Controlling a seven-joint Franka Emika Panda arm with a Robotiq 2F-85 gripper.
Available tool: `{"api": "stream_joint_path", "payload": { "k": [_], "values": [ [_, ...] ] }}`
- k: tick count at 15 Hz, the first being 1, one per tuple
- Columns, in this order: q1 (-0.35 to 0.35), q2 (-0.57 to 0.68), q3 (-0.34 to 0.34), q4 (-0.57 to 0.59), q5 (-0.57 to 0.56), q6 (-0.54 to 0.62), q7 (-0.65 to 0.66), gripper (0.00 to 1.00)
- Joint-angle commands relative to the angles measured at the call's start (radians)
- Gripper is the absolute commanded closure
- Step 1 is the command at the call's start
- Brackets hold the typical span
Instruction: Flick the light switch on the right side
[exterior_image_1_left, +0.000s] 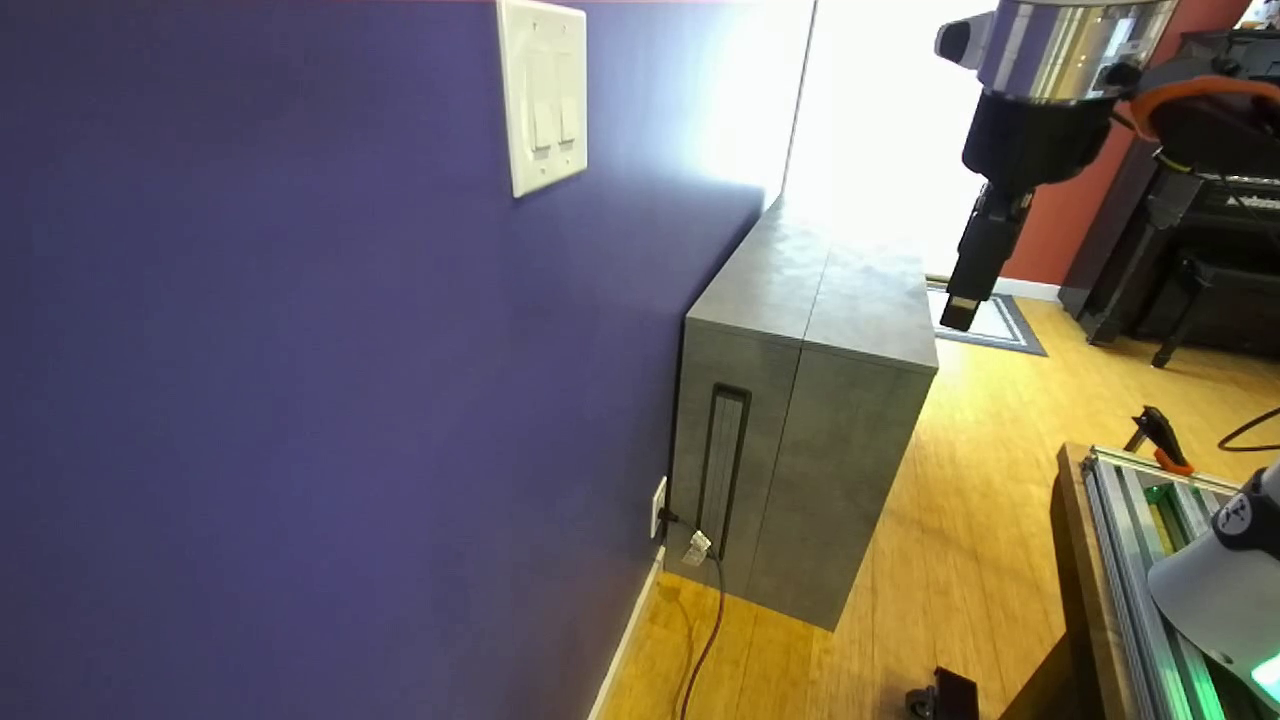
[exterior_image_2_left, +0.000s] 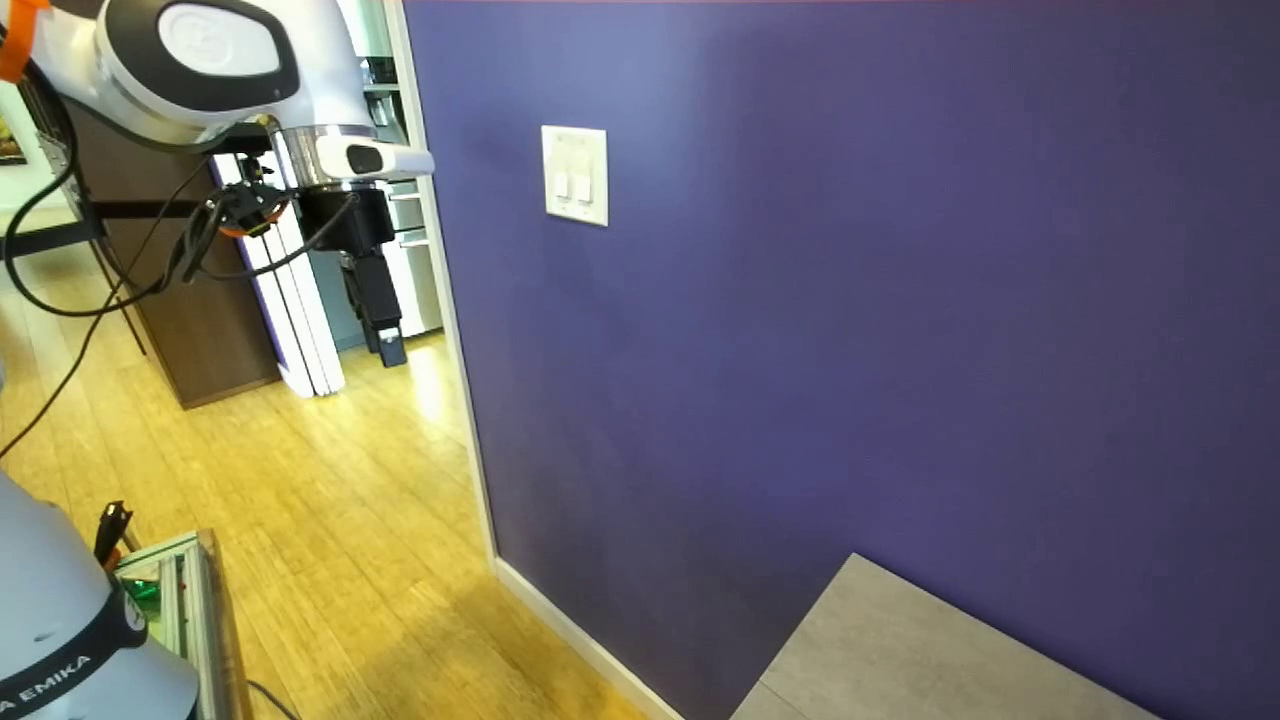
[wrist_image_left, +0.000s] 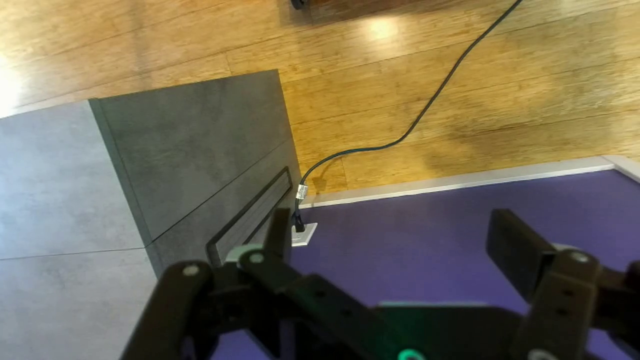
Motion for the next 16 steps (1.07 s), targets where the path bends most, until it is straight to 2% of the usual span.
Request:
{"api": "stream_joint_path", "payload": {
  "k": [1,4,8,16],
  "values": [
    [0.074,0.075,-0.052,0.068,0.145,0.034,-0.004,0.0],
    [0.11,0.135,-0.085,0.158,0.28,0.035,-0.02,0.0],
    [0.122,0.207,-0.14,0.245,0.445,0.081,-0.042,0.0],
    [0.132,0.277,-0.277,0.282,0.842,0.213,-0.259,0.0]
  ]
}}
